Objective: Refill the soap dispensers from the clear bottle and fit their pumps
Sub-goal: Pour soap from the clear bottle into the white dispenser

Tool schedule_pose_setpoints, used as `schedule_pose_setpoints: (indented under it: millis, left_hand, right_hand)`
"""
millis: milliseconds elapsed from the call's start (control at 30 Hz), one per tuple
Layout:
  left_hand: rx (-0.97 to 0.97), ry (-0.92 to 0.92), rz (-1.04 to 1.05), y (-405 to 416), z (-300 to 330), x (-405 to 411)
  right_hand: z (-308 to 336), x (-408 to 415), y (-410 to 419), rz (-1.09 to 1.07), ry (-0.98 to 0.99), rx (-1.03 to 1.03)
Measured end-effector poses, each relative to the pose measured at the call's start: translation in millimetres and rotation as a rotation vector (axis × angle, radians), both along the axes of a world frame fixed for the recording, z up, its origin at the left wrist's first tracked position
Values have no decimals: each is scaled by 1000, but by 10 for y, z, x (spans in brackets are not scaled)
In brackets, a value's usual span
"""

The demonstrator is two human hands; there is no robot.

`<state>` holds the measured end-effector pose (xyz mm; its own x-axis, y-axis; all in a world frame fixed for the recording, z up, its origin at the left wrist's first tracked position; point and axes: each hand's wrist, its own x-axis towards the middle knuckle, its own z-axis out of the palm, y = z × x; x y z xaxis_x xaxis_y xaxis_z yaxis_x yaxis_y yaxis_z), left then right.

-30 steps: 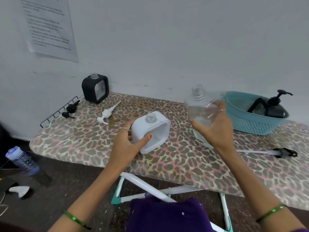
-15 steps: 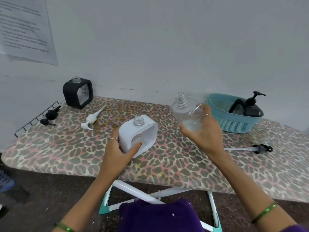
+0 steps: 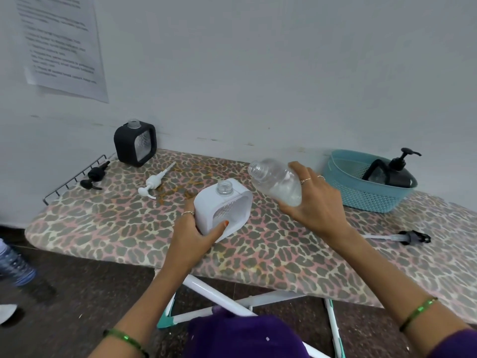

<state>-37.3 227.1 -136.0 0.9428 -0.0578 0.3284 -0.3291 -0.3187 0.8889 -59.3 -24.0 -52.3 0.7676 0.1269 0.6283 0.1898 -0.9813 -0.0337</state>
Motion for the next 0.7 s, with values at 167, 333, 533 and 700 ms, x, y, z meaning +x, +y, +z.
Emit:
schedule_pose_setpoints:
  millis: [167,333,533,700]
  left_hand:
    - [6,-29,0,-7,11,-18]
    - [-20,-48,-11,-12,39,-51]
    - [-1,-65,2,-7,3,-33]
    - [6,-72,8,-15,5,-21]
  right_hand:
    - [69,60,15,-20,-32,-118]
    - [97,110,2,-20,-34,-170]
    - [97,161,-16,3,-41,-185]
    - [108,179,-11,26,-55,-211]
